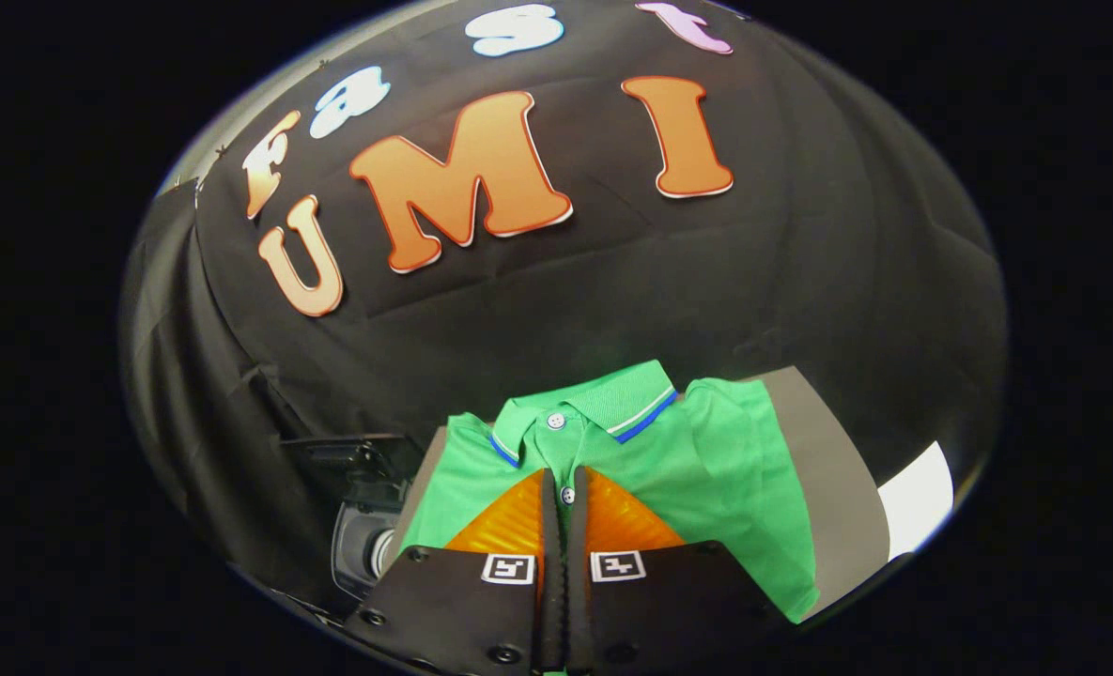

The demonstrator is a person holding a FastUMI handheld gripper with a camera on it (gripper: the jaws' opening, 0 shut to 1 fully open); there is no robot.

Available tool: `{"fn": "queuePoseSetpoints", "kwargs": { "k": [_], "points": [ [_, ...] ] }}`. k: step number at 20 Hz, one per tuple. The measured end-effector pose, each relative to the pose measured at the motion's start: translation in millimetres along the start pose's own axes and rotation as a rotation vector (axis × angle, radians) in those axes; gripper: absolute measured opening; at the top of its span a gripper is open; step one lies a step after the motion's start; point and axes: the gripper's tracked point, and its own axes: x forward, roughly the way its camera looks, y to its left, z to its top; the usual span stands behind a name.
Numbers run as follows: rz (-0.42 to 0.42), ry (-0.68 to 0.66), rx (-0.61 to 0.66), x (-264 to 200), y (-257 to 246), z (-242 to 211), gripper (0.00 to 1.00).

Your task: Put the clothes into the washing machine and then close the washing machine lid.

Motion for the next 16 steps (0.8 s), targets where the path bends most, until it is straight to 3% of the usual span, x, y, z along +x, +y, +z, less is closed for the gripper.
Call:
{"fn": "queuePoseSetpoints", "kwargs": {
  "k": [8, 16],
  "points": [
    [0.063, -0.145, 0.003, -41.5, 42.6, 33.0, 0.08],
    [0.036, -0.253, -0.033, -95.9, 123.0, 59.6, 0.08]
  ]
}}
